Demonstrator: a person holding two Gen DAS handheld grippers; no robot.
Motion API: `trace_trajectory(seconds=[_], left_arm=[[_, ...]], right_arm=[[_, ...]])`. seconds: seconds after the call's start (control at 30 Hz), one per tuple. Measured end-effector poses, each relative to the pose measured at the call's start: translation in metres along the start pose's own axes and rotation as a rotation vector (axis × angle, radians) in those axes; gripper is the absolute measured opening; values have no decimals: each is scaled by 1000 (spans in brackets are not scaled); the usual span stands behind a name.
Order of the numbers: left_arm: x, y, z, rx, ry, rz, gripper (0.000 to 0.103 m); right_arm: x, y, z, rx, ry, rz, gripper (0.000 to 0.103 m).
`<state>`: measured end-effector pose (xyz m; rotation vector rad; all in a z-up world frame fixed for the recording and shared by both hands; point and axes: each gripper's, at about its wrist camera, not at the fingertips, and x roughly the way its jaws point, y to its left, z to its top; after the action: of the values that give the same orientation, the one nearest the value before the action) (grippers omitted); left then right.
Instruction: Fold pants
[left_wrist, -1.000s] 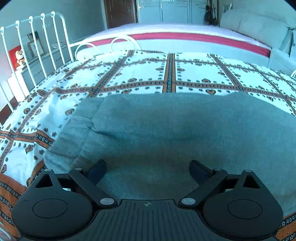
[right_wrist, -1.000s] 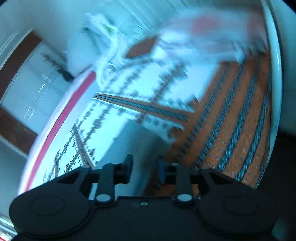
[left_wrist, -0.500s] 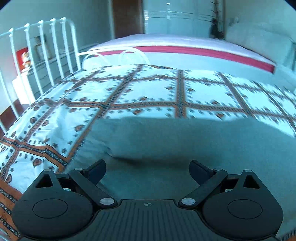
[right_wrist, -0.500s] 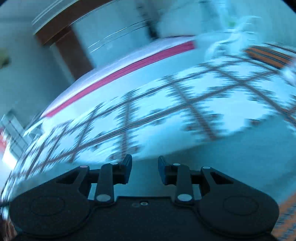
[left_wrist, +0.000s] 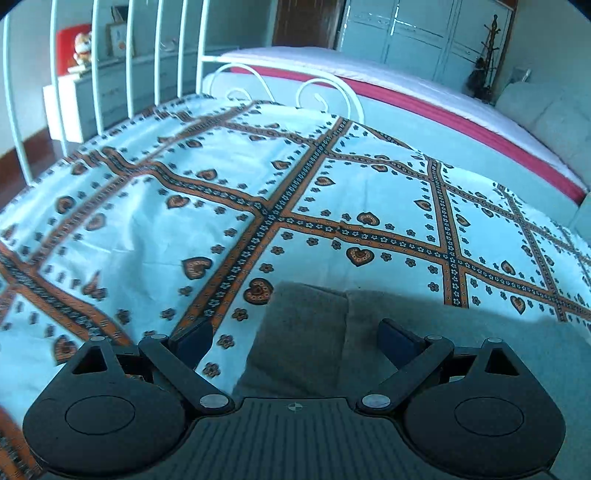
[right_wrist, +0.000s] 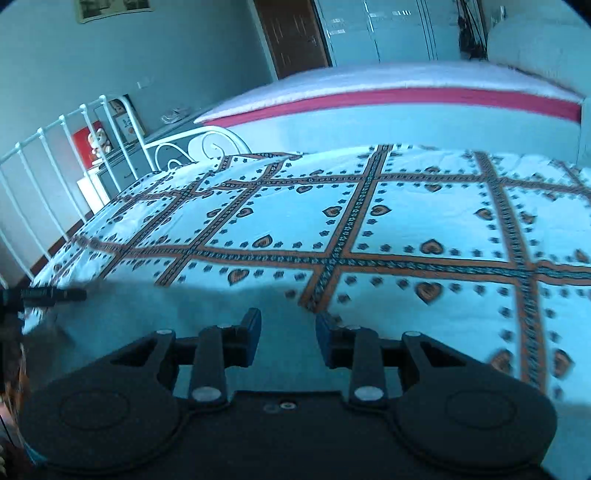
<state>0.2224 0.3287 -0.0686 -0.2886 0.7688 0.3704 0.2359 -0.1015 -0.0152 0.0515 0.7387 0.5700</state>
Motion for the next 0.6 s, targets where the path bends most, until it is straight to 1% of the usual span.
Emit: trace_trajectory(seconds=[0.07,0.1,0.13,0.17,0.2,0.27,0.33,0.37,0.4,0.43,0.5,0.6], left_arm=[[5,0,2,5,-2,-15,95],[7,0,4,4,-4,-24,87],[7,0,4,-2,-2,-40,82],[7,1,4,-16,1,-61,74],[8,2,4,-36,9,-82,71],[11,-1,4,-34,17,-96,70],[10,-4,4,-19,13,-102,70],[10,-5,4,-13,13,-109,65],[11,-6,4,-8,16,-120,57],[11,-6,3,-4,20,-119,54],[12,-10,1,27,23,-119,45],[3,-15,-2,86,-4,-120,35]], right_arm=[[17,-1,6,-1,19,7,26],[24,-1,8,-7,25,6,26],[31,-1,7,-15,33,13,26],[37,0,8,-23,40,21,26],[42,1,8,-32,44,22,26],[52,3,11,-52,48,20,26],[61,4,14,-64,70,45,26],[65,4,15,-71,86,71,26],[67,5,15,-83,98,87,25],[69,8,16,-103,116,103,23],[72,13,15,-142,152,142,12],[68,26,12,-218,159,143,2]])
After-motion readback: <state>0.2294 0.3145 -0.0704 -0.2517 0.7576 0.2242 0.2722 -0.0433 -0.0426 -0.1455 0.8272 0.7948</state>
